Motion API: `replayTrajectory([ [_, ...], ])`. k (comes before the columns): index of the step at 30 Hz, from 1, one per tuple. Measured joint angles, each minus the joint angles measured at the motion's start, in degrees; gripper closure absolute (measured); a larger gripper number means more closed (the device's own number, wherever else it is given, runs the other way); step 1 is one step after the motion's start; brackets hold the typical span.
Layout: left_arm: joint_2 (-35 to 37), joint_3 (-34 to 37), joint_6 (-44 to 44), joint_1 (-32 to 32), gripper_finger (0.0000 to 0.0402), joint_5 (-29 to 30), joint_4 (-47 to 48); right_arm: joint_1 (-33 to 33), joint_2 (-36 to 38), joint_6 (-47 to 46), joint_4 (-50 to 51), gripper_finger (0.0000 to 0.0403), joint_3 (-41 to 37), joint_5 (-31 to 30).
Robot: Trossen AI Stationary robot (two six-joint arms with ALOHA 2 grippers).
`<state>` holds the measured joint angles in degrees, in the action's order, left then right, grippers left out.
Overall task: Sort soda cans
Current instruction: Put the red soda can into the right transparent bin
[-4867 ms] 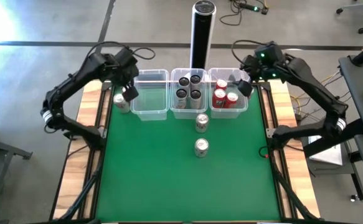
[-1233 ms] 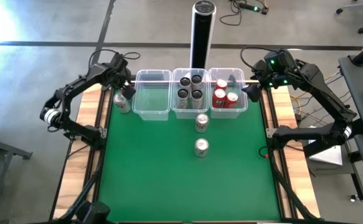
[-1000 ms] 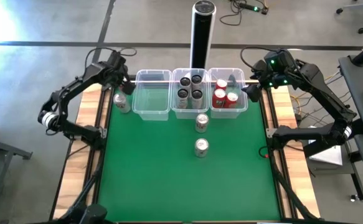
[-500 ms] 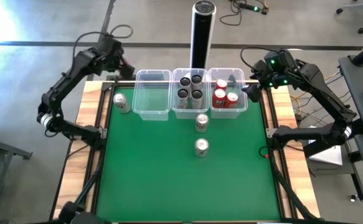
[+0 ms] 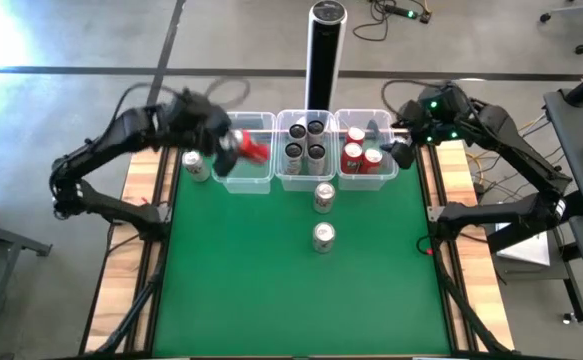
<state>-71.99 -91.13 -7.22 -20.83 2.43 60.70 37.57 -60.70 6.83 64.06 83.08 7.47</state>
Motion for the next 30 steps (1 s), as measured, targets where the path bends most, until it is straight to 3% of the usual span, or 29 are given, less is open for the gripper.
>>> replayTrajectory([
  [5, -0.4, 0.02, -8.21, 14.16, 0.0122, 0.15, 3.16, -8.38, -2.25, -3.11, -1.34, 0.0044, -0.01, -4.34],
  [7, -1.39, 0.16, -11.49, 18.92, 0.0122, 2.86, 5.27, -11.41, -3.24, -5.18, -2.06, 0.0044, -0.01, -5.12],
  [12, -4.4, 1.94, -18.86, 27.57, 0.0122, 6.94, 6.5, -16.86, -5.91, -16.34, 0.21, 0.0044, -0.01, -10.0],
  [17, -7.76, 6.07, -24.91, 31.62, 0.0122, 7.07, 6.59, -20.21, -7.72, -25.26, 6.38, 0.0044, -0.01, -13.74],
  [22, -11.07, 11.98, -28.01, 32.53, 0.0122, 7.08, 4.41, -22.28, -8.33, -27.51, 7.56, 0.0044, -0.01, -16.63],
  [30, -18.09, 15.66, -20.27, 32.53, 0.0122, 7.24, 0.29, -22.19, -11.96, -33.79, 8.32, 0.0044, -0.34, -17.43],
])
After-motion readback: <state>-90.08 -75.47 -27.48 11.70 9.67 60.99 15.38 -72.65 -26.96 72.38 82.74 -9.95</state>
